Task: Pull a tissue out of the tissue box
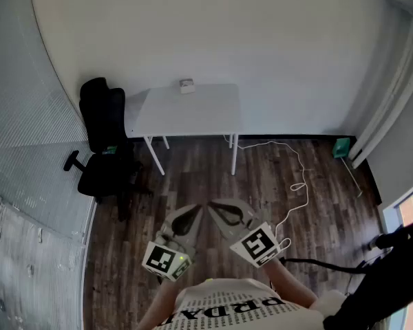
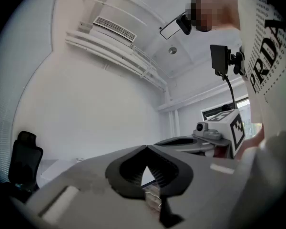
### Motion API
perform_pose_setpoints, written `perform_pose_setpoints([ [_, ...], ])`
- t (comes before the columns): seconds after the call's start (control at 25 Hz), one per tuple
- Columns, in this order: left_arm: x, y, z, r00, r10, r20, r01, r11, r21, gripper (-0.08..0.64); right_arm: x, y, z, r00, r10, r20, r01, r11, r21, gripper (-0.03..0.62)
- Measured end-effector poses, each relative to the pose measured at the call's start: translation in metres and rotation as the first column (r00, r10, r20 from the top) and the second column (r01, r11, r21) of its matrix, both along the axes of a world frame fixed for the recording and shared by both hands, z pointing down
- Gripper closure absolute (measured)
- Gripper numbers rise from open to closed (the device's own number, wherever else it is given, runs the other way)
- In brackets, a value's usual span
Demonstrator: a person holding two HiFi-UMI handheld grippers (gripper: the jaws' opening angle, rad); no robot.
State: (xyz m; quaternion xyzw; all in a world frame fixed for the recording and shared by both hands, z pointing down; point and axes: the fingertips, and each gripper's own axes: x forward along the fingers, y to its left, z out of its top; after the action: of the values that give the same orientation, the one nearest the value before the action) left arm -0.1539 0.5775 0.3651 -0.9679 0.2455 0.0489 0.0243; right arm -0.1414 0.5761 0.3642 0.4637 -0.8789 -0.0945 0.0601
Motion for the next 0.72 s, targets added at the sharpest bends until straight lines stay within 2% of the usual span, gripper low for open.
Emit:
perform_pose_setpoints([
  [0.28, -0.005, -0.005, -0.001, 1.0, -0.002, -0.007, 0.002, 1.0, -0.009, 0.565, -0.005, -0.005, -0.001, 1.0, -0.007, -0.01, 0.007, 1.0, -0.008, 0.584],
  [0.44, -0.009, -0.007, -0.001, 1.0, -0.006, -0.01, 0.006, 1.0, -0.005, 0.565, -0.009, -0.005, -0.004, 0.999, -0.034, 0.025, 0.034, 0.999, 0.002, 0.584],
  [0.72, -0.017, -0.006, 0.001, 1.0, -0.002, -0.019, 0.001, 1.0, -0.015, 0.565, -0.02, -0.004, -0.002, 0.999, -0.038, -0.007, 0.038, 0.999, -0.007, 0.584],
])
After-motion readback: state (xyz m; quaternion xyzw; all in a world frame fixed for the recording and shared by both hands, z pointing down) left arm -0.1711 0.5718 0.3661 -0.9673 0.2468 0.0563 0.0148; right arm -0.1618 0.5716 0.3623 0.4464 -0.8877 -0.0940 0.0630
